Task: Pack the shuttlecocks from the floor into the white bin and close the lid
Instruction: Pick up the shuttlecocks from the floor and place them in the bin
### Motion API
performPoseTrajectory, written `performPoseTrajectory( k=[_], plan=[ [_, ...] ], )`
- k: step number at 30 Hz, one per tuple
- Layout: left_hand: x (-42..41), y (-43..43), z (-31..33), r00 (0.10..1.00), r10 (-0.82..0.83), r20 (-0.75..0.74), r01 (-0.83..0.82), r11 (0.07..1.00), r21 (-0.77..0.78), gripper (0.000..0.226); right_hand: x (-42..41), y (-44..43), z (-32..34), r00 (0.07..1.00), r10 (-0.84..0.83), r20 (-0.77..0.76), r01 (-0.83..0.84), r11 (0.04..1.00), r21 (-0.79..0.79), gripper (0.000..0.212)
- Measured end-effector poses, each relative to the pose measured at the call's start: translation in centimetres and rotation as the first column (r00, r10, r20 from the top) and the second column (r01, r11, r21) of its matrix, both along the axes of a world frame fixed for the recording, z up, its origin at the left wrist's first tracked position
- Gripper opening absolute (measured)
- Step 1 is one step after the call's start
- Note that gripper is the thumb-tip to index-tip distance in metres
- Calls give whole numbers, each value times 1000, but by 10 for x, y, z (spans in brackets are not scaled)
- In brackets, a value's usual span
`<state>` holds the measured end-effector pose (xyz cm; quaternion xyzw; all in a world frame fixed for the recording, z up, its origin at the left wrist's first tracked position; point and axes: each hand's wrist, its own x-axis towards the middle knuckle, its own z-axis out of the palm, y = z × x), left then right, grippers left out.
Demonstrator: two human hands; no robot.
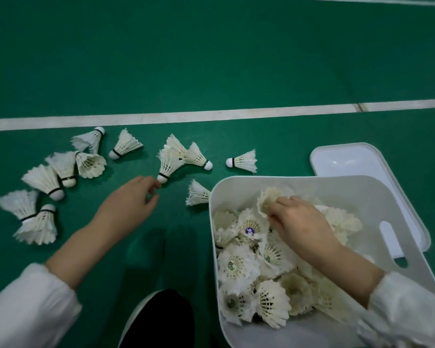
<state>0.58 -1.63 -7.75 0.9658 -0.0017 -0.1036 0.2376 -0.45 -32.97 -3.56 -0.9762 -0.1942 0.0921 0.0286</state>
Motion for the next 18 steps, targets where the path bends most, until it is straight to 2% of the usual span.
performPoseTrajectory(
  k=[2, 4, 7, 11, 13, 15, 16, 18],
  plan=[
    [11, -1, -13, 999, -47, -6, 47, 998, 32, 32, 1, -3, 5, 1000, -29, 2, 29, 1000, 3, 5],
    [29, -4, -19, 995, -89, 51, 85, 994, 74, 41, 0, -6, 8, 999, -16, 36, 16, 1000, 5, 6],
    [66, -12, -25, 984, -145, 99, 131, 982, 139, 48, 0, -1, 1, 1000, -16, -5, 15, 995, -100, 4],
    [99, -16, -43, 986, -167, -7, 165, 962, 217, 44, 7, 16, 6, 991, -11, -130, -16, 980, -201, 21],
    [100, -16, -53, 989, -144, -17, 144, 959, 245, 32, 3, 30, 25, 994, 16, -109, -41, 973, -228, 17],
    [95, -12, -59, 993, -115, 6, 109, 958, 267, 21, -2, 46, 43, 992, 123, 31, -118, 983, -140, 4],
    [91, -11, -61, 994, -108, 19, 99, 958, 268, 16, -5, 54, 50, 984, 157, 80, -153, 987, -56, 5],
    [82, -5, -61, 996, -88, 31, 77, 965, 251, 13, -4, 81, 51, 970, 235, 69, -241, 964, 114, 7]
  ],
)
